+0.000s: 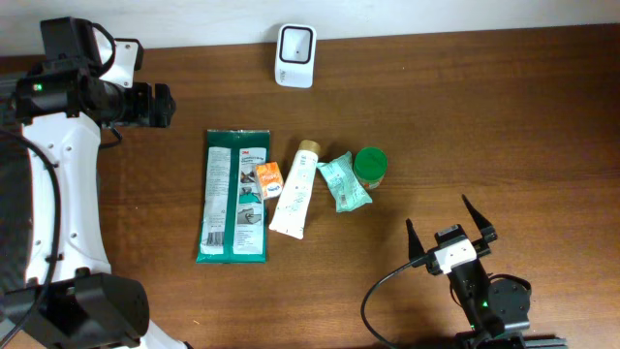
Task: Scan the item barcode
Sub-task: 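Withdraw left gripper back toward the basket, then reach right gripper to the green-lidded jar and grasp it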
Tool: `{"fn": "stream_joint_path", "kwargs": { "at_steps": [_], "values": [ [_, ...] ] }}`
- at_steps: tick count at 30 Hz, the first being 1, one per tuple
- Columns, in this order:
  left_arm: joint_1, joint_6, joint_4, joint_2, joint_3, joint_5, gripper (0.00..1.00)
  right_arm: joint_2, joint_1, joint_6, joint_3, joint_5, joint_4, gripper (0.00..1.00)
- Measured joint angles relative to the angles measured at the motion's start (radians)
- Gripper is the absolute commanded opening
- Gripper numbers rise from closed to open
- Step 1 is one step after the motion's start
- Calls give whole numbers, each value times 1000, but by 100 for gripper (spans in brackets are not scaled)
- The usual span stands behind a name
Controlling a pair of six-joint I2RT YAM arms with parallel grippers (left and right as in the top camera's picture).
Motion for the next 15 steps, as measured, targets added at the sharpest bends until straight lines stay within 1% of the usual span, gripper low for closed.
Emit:
{"fn": "stream_joint_path", "kwargs": {
  "at_steps": [10,15],
  "values": [
    [0,0,0,0,0,0,99,0,0,0,0,23,2,98],
    [0,0,0,0,0,0,99,0,0,6,0,-12,93,98]
  ]
}}
